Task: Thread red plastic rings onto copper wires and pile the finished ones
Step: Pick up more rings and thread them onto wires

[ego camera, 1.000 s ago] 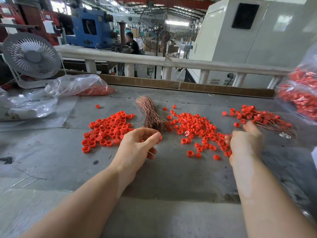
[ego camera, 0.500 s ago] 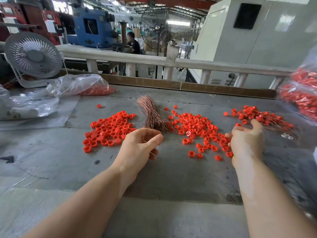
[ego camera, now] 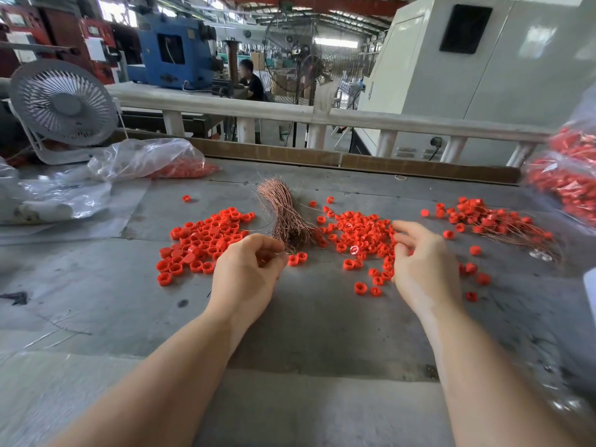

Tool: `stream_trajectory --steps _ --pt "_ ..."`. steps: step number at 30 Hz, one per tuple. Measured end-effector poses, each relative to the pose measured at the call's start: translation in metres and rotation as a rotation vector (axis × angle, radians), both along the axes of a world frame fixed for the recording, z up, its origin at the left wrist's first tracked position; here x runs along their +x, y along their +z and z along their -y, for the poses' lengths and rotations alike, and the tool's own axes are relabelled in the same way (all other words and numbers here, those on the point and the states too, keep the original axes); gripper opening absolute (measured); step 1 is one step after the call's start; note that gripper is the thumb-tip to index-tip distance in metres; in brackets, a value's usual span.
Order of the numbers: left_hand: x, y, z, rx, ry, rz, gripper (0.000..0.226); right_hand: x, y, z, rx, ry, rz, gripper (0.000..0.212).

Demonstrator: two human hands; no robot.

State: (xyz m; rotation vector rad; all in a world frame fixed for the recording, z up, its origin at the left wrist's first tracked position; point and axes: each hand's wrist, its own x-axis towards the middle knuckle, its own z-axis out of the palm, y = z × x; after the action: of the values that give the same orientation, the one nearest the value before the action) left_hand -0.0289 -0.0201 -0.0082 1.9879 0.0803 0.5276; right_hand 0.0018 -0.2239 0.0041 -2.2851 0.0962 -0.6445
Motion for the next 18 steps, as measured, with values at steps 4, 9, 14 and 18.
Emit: stream_trajectory --steps 4,9,14,18 --pt "0.001 -0.001 -0.002 0.201 0.072 0.064 0.013 -0.012 0.0 -0.018 -0.162 0.171 0.04 0.023" --pt "0.0 -0.007 -0.005 0.5 0.167 -0.054 0.03 -0.016 -0.003 -0.029 -0.207 0.244 0.003 0.021" --pt "0.001 -0.01 -0.005 0.678 0.125 -0.199 0.045 -0.013 -0.007 -0.027 -0.326 0.215 -0.041 0.024" --pt "0.001 -0.008 -0.003 0.684 0.028 -0.096 0.037 -0.012 -0.012 -0.027 -0.38 0.221 -0.09 0.031"
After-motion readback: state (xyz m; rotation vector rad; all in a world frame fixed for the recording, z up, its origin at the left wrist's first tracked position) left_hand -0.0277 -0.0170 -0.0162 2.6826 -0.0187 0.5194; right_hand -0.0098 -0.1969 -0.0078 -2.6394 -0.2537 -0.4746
